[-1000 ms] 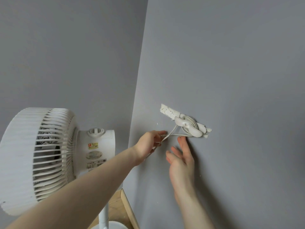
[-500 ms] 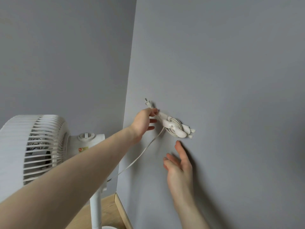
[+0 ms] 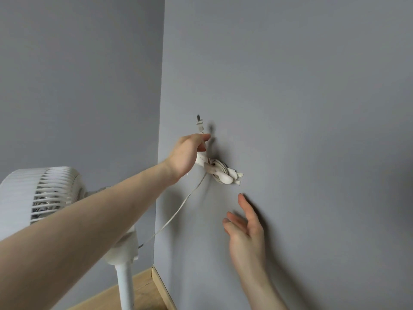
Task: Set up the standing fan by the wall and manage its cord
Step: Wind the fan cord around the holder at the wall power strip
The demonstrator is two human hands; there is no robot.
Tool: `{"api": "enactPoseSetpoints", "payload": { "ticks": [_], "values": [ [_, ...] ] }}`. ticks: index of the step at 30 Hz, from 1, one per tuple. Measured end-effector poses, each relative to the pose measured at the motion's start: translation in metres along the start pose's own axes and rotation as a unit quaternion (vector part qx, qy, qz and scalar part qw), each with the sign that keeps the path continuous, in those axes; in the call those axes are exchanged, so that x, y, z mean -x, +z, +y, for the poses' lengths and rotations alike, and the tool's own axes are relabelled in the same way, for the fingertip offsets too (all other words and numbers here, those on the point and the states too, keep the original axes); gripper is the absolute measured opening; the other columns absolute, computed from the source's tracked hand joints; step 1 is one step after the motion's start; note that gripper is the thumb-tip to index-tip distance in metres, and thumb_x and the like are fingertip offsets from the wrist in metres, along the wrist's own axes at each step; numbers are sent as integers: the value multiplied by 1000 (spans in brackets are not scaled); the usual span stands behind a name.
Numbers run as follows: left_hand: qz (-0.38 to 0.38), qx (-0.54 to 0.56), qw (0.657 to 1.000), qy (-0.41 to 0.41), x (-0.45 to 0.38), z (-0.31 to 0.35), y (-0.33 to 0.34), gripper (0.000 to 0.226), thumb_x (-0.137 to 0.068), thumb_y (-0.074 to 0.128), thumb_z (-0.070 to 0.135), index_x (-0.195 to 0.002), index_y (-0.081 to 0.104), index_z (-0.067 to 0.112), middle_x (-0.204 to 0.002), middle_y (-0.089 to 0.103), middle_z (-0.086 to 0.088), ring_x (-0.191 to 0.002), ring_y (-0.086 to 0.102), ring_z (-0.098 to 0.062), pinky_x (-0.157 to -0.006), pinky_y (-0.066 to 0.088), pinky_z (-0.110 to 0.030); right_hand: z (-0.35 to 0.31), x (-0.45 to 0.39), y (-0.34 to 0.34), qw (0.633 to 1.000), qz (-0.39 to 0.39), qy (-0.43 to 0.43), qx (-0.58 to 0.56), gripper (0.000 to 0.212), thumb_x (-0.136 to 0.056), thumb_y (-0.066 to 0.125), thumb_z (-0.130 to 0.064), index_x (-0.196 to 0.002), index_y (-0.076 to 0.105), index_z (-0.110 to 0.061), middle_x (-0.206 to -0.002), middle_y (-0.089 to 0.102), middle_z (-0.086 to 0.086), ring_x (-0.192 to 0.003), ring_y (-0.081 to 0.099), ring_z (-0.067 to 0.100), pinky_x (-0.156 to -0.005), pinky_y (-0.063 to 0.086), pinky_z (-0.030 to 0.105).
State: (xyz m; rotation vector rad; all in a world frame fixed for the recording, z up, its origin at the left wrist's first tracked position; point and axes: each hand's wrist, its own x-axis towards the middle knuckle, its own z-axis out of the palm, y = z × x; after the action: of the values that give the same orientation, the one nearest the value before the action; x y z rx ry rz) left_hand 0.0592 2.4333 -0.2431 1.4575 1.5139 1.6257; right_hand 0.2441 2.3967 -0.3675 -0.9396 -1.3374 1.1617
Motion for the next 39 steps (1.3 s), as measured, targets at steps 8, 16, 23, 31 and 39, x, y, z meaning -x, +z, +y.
{"api": "enactPoseSetpoints", "payload": {
  "ticks": [8, 16, 23, 31, 39],
  "values": [
    [-4, -58, 998, 39, 18, 21, 19, 62, -72, 38, 34, -123, 70, 20, -129, 57, 3, -124, 52, -14, -97, 38, -24, -10, 15, -23, 1000, 14, -16, -9, 63, -91, 62, 0, -139, 54, -39, -133, 62, -5, -101, 64, -13, -78, 47, 12],
    [-42, -226, 968, 97, 42, 37, 38, 53, -75, 37, 32, -108, 74, 14, -132, 46, 8, -129, 41, -6, -97, 31, -22, -22, 23, -31, 999, 7, -14, -37, 57, -91, 65, -5, -131, 57, -44, -128, 65, 1, -102, 68, 0, -92, 50, 25],
    [-60, -376, 912, 152, 67, 16, 65, 41, -81, 45, 32, -111, 73, 27, -143, 51, 13, -130, 45, -15, -110, 34, -29, -30, 23, -45, 996, 17, -14, -87, 54, -91, 61, -4, -132, 59, -40, -118, 64, -28, -105, 67, 2, -103, 52, 45],
    [-68, -526, 822, 206, 95, -9, 68, 57, -77, 50, 35, -132, 60, 26, -161, 31, 13, -142, 35, -12, -118, 12, -28, -32, 22, -51, 993, 1, -19, -115, 53, -92, 60, -5, -137, 57, -32, -124, 63, -23, -97, 67, -4, -105, 50, 45],
    [-47, -546, 805, 226, 99, -23, 69, 54, -69, 57, 23, -123, 54, 24, -150, 45, 9, -134, 49, -14, -123, 15, -32, -35, 23, -54, 995, -4, -17, -101, 51, -92, 61, -4, -134, 58, -33, -96, 65, -43, -89, 67, 0, -99, 54, 41]
  ]
}}
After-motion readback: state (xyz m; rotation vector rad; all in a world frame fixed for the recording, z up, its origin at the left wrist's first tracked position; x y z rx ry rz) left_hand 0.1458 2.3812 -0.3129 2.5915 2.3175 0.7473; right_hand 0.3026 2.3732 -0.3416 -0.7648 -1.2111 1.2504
